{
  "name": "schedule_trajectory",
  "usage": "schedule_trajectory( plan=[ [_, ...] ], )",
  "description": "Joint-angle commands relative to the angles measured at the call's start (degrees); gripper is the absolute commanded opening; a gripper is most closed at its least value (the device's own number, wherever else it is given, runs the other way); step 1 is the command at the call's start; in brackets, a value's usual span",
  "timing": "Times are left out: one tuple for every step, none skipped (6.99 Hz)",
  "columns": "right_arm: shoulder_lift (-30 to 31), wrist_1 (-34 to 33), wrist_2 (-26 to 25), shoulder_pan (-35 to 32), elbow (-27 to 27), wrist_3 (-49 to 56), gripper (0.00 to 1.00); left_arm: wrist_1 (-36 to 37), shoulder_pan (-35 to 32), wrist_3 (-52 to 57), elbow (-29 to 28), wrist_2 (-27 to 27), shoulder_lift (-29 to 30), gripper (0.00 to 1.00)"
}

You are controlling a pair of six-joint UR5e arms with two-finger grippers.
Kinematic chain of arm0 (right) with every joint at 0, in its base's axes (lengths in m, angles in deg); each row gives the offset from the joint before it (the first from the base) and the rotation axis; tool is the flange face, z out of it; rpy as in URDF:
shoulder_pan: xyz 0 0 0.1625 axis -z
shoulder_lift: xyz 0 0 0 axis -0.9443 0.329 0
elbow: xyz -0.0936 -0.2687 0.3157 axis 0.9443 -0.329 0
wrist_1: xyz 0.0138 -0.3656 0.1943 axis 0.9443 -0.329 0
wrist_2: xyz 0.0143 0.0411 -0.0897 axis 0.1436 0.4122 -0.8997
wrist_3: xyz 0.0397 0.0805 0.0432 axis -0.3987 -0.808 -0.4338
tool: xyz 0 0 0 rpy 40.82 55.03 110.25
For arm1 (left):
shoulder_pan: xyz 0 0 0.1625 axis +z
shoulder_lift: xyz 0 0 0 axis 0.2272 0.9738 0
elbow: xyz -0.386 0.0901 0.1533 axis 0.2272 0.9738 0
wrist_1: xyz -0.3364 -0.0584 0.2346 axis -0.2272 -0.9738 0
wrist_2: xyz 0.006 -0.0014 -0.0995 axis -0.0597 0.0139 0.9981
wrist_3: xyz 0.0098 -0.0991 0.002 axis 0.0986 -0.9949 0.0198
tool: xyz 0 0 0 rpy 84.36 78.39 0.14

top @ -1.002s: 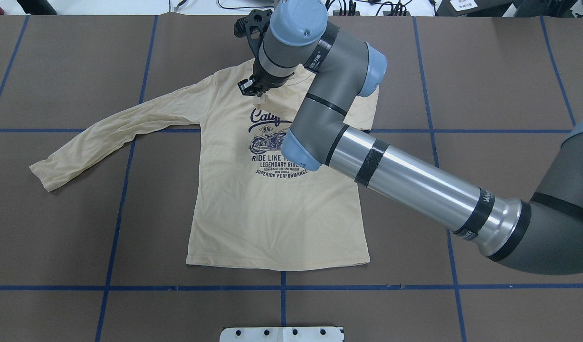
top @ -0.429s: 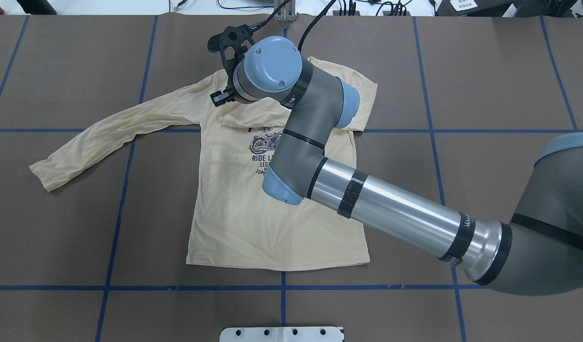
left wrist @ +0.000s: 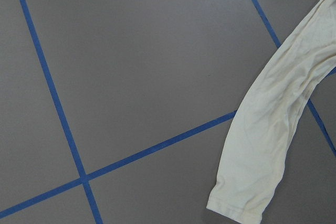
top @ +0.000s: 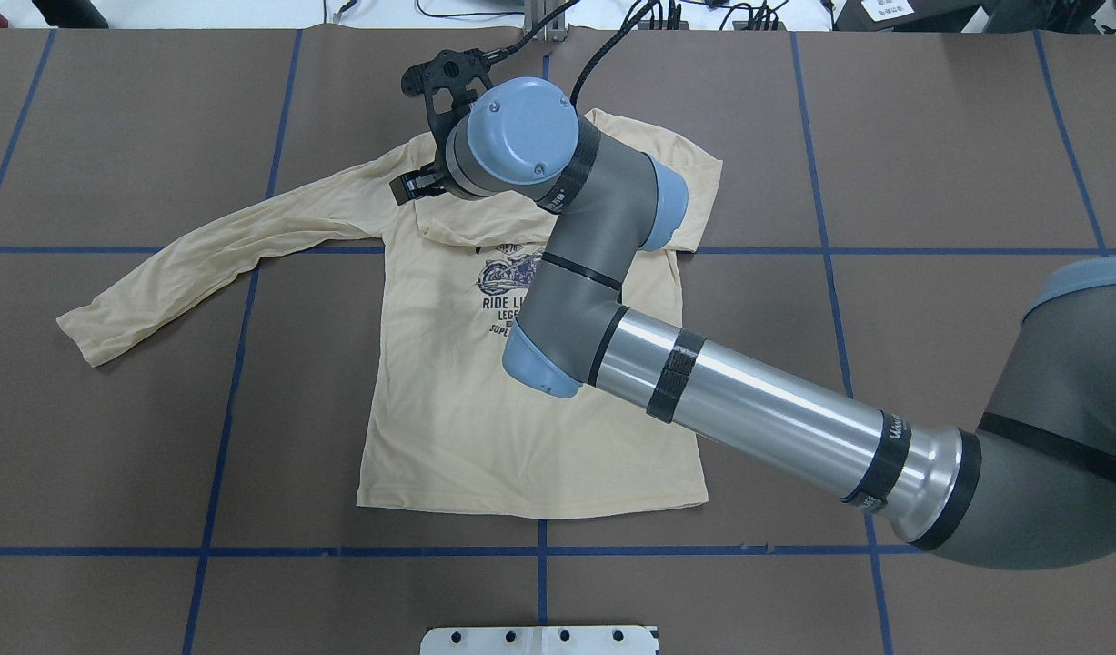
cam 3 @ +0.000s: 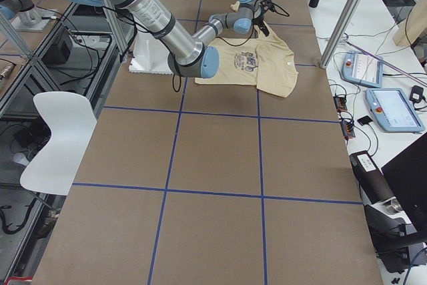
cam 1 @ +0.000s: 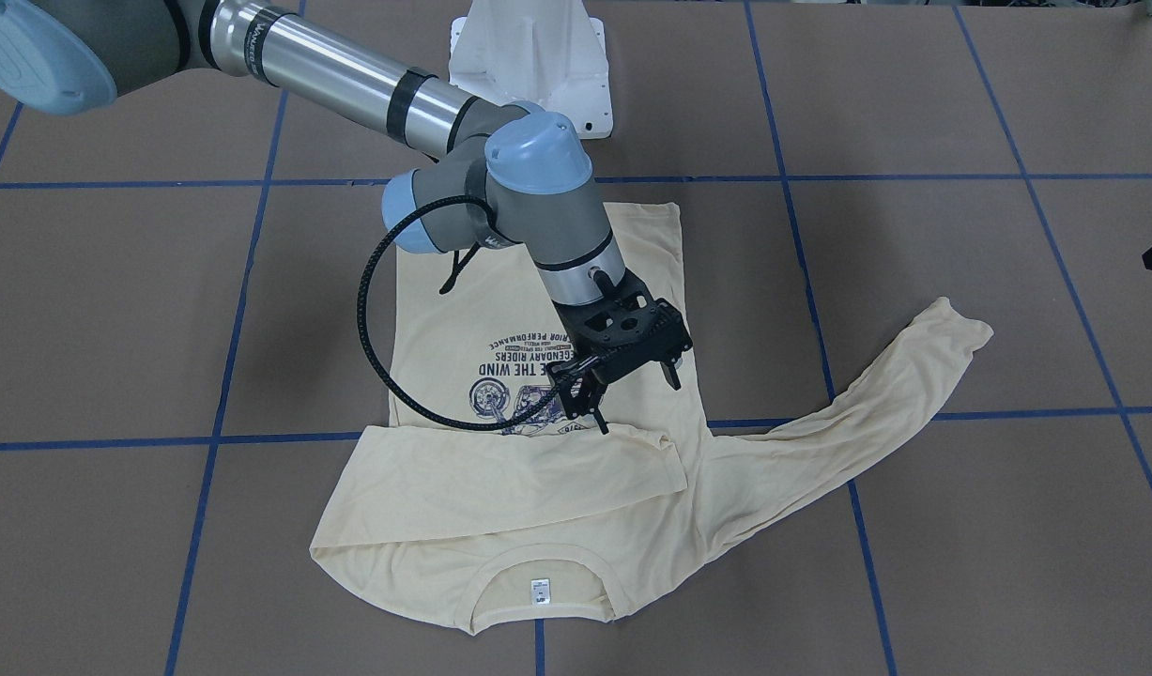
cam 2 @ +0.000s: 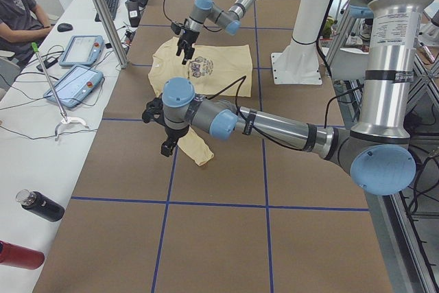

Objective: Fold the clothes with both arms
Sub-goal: 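Lay the sleeve across the chest and open the right gripper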

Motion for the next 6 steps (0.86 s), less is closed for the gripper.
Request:
schedule_trajectory(
  plan=[
    [1.0, -13.8, 1.8, -1.4, 7.3, -2.2, 1.00, -4.1, 0.7, -9.5, 0.2, -1.0, 0.0, 1.00],
    [1.7, -22.7, 6.7, -3.9, 11.1, -2.2, 1.00, -9.0, 4.9, -19.4, 1.2, -6.6, -0.2, 1.00],
    [3.9, -29.0, 11.7, -6.8, 15.2, -2.2, 1.00, -15.6, 9.6, -28.9, 1.5, -10.7, -2.3, 1.00],
    [7.1, -33.1, 14.7, -8.7, 19.6, -2.1, 1.00, -21.6, 15.4, -37.0, 1.5, -17.2, -4.7, 0.99],
    [11.3, -38.0, 16.9, -10.4, 25.6, -1.4, 1.00, -26.7, 20.9, -42.3, 1.2, -23.0, -7.8, 0.99],
    [15.4, -41.4, 19.6, -12.4, 31.0, -0.3, 1.00, -30.3, 25.4, -48.8, 0.7, -26.3, -9.4, 0.99]
  ],
)
